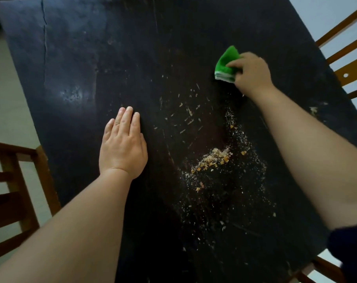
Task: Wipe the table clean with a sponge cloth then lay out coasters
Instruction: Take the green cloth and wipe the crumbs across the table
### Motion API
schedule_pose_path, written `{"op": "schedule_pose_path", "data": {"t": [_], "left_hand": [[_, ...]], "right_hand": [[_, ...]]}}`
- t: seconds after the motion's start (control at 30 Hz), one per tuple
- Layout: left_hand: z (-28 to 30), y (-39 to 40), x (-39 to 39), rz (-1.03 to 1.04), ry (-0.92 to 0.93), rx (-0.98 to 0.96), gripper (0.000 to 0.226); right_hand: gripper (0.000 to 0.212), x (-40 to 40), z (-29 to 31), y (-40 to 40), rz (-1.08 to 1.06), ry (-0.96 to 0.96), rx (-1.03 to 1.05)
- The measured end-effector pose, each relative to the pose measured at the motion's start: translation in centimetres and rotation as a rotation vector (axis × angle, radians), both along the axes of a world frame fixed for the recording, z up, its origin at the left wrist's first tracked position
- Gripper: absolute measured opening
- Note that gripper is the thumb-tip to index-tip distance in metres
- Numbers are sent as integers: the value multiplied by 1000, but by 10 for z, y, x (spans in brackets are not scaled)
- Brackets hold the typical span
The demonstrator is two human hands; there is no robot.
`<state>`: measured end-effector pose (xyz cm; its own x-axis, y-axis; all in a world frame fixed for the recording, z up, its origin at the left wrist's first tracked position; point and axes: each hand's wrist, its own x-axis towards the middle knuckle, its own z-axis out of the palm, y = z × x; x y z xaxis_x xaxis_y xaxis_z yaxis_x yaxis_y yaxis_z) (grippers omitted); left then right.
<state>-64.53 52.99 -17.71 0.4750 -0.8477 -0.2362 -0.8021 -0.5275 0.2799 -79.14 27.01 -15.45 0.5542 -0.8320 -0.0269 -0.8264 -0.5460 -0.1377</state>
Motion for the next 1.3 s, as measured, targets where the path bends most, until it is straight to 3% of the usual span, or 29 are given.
{"op": "schedule_pose_path", "data": {"t": [0.23, 0.33, 0.4, 0.57, 0.7, 0.8, 0.97, 1.07, 1.3], "left_hand": [[1, 0, 0, 0, -4, -4, 52], [0, 0, -1, -5, -6, -2, 52], [-1, 0, -1, -5, -12, -3, 52], [-1, 0, -1, 2, -21, -14, 52], [-2, 1, -1, -4, -25, -14, 52], [-3, 0, -1, -4, -27, -23, 51], [-5, 1, -1, -3, -32, -41, 51], [-4, 2, -1, -13, -28, -53, 50], [-4, 4, 0, -30, -19, -72, 50]], "right_hand": [[46, -24, -6, 77, 103, -84, 66], [31, -47, 13, 129, 191, -223, 246], [30, -55, 26, 137, 128, -326, 328], [34, -57, 26, 78, -41, -272, 69], [35, -74, 3, 58, -194, -159, 47], [45, -85, -8, 92, -154, -124, 47], [33, -96, 6, 171, 34, -265, 164], [32, -109, 22, 163, -64, -363, 95], [40, -132, -7, 143, -370, -136, -68]]}}
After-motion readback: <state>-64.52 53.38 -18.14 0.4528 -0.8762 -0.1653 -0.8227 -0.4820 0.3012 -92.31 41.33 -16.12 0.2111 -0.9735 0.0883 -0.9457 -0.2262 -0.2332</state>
